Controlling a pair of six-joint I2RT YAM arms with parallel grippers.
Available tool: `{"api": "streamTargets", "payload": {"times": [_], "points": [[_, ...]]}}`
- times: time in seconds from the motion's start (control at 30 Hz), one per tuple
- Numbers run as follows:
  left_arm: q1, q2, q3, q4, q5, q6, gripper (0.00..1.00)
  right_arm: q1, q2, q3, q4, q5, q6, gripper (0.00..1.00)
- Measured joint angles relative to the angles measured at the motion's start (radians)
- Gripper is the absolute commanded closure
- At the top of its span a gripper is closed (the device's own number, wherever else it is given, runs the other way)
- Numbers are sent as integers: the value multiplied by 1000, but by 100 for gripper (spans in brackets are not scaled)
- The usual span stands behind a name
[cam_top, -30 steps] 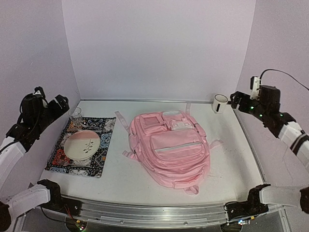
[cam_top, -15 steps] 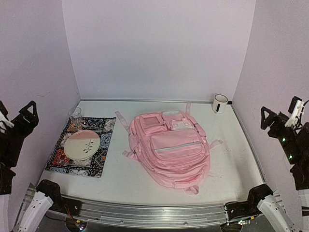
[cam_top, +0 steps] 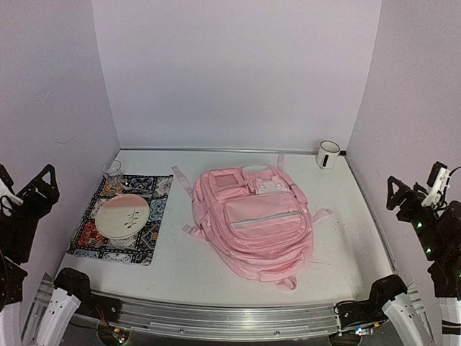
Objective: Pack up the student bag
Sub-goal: Reset both arms
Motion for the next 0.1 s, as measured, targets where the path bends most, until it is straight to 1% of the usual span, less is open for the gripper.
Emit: {"api": "streamTargets", "payload": {"times": [0.1], "points": [[0,0,-1,0,0,0,1,0,12,0,0,-1,0,2]]}}
